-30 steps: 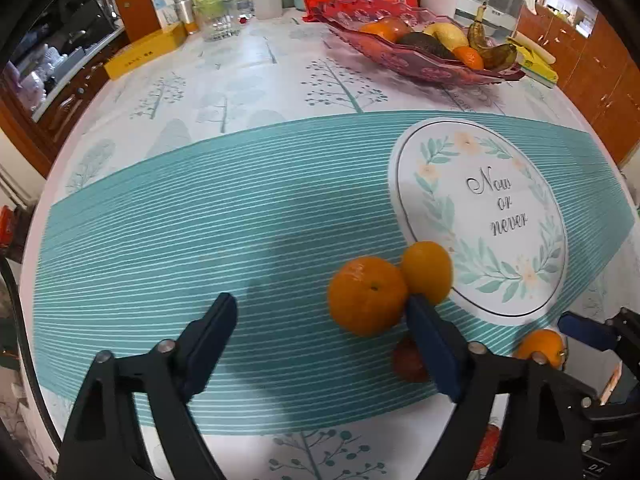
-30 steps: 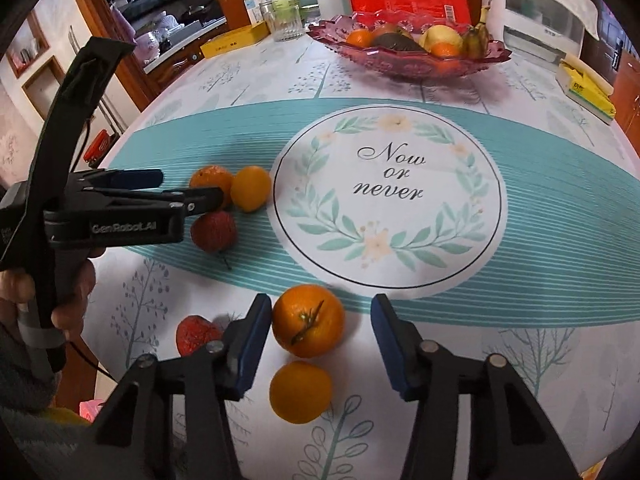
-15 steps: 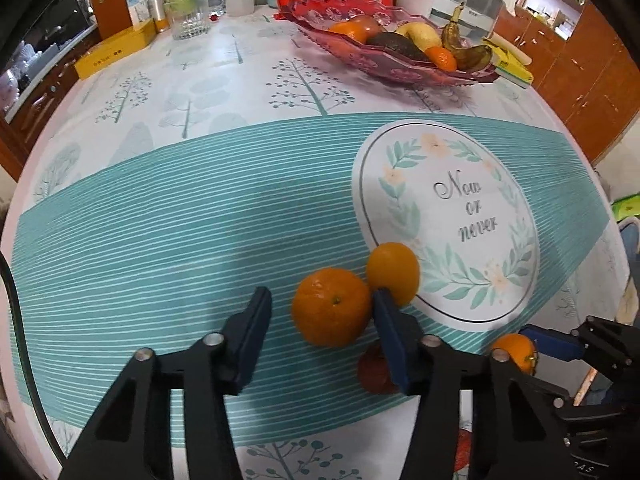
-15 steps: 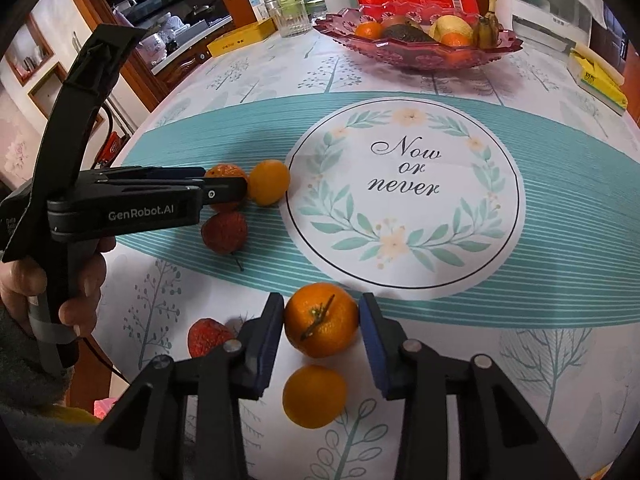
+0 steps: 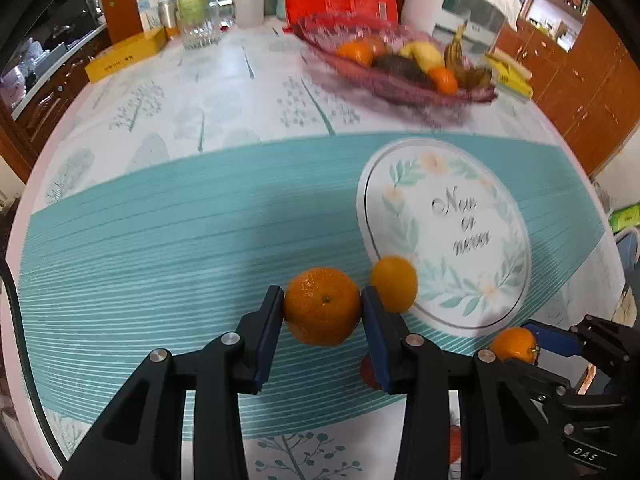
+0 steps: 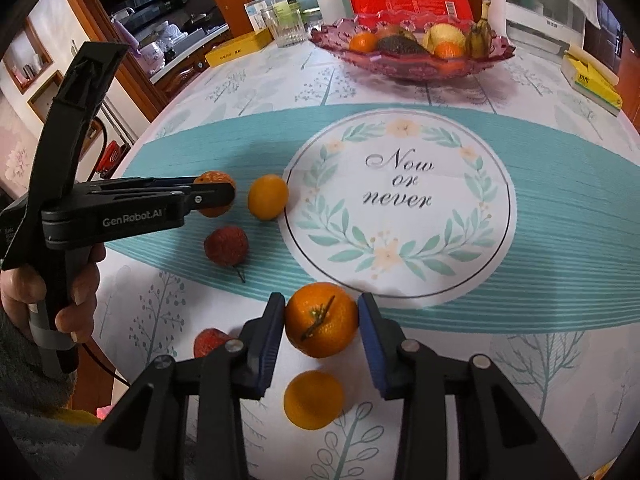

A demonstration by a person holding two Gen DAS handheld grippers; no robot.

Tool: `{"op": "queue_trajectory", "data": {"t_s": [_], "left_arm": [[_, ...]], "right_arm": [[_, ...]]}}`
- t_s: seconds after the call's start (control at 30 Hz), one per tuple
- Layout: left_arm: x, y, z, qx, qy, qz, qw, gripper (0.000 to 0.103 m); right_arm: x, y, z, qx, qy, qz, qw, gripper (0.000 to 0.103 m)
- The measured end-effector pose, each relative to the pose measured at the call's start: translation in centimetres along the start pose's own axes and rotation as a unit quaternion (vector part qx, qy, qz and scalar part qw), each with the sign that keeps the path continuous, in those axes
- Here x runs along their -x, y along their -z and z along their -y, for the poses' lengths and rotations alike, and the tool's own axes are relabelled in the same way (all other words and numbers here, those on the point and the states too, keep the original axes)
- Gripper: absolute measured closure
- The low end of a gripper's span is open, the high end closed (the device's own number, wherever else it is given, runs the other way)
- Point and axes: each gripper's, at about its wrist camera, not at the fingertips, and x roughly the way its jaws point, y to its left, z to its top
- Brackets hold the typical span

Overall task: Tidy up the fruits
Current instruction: 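Grasp an orange with the right tool while the left tool grasps another orange, then carry both oranges into the pink bowl and open both tools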

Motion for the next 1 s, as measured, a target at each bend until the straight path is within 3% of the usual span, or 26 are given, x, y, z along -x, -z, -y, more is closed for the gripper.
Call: {"op": "queue_trajectory", "data": {"t_s": [0.27,0.43,0.8,1.0], "left_arm": [[5.7,-3.0,1.1,0.002,0.017,0.051,0.9986,0.065],[9.0,-6.1,2.6,-0.004,0.026,0.078,0.9967,0.065],[14.6,-17.0,6.5,-0.034,-0.009,0.145,0.9888,0.065],[13.4,-22.4,7.4,-0.025,-0.036,0.155,0.9869,0.065]], "right_arm": [[3.8,-3.0,-0.3,0.006,-0.006,0.045,0.999,0.065],[7.6,-6.5,0.1,0.013,-0.006,0.087,0.996,0.065],[15.4,-18.0,2.8,0.057,0.045,0.168,0.983,0.065],[15.8,-25.3,5.7,0.053,0.062,0.187,0.979,0.065]]}}
